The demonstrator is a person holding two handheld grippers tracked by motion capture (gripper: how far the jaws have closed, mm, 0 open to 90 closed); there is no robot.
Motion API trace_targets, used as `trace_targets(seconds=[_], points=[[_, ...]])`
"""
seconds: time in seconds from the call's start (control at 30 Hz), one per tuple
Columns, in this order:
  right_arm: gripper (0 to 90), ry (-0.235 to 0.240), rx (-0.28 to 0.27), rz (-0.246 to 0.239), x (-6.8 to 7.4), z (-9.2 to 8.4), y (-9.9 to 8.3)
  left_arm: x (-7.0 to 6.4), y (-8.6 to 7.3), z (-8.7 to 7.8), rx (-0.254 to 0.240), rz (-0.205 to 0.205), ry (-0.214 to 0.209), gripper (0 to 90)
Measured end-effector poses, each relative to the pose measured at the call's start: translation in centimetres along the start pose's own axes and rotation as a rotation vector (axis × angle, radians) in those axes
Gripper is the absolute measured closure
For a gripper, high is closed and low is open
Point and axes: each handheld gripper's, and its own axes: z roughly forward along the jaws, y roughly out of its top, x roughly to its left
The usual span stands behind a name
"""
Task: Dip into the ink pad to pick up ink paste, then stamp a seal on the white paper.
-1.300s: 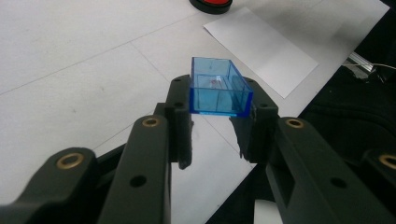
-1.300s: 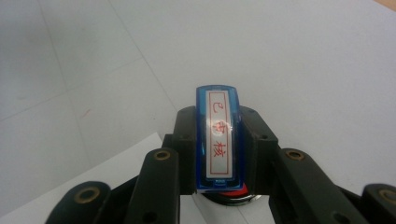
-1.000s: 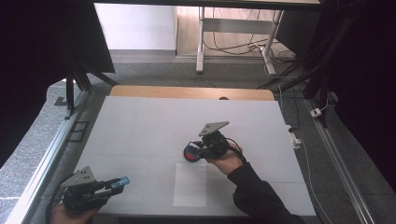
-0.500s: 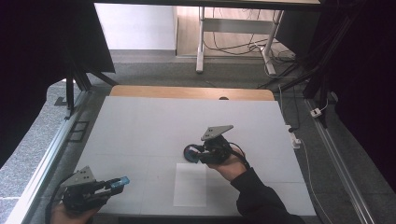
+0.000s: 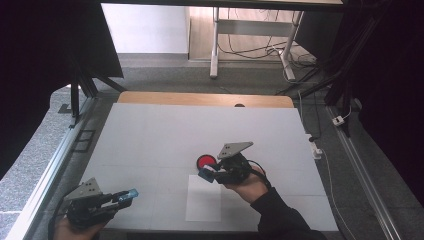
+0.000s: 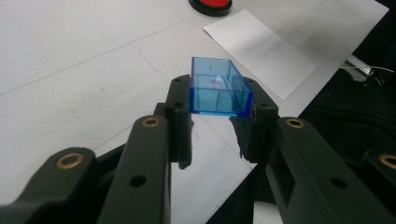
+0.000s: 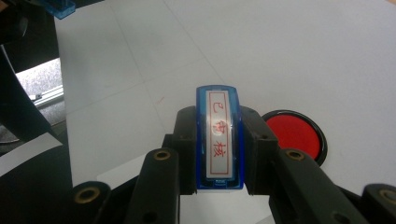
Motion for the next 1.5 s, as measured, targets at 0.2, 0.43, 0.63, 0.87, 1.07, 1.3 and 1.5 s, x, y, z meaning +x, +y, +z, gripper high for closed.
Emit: trace_targets(seconds=[0.2,0.43,0.63,0.87,1.07,1.3,1.5], points=[[71.2,0.002,0.003,-0.004,0.3,-0.2,-0.2,0.0,0.0,0.0,-0.001,0.002,0.000,68.4],[71.1,0.009,0.008,-0.008,0.7,-0.2,-0.5,0.1,0.1,0.0,0.001,0.001,-0.003,68.4],[71.2,0.014,0.022,-0.009,1.0,0.0,-0.9,0.0,0.1,0.1,0.000,0.003,-0.001,68.4],[71.2,0.016,0.045,-0.028,1.2,0.5,-1.3,0.1,0.1,0.0,0.000,0.003,-0.003,68.4],[71.2,0.014,0.061,-0.031,1.3,0.9,-1.6,0.1,0.1,0.0,0.000,0.003,-0.002,68.4],[71.2,0.005,0.096,-0.036,1.5,1.8,-1.9,0.1,0.1,0.1,0.000,0.002,-0.002,68.4],[71.3,0.006,0.130,-0.048,1.5,2.7,-2.3,0.1,0.1,0.1,0.000,0.003,-0.003,68.4]])
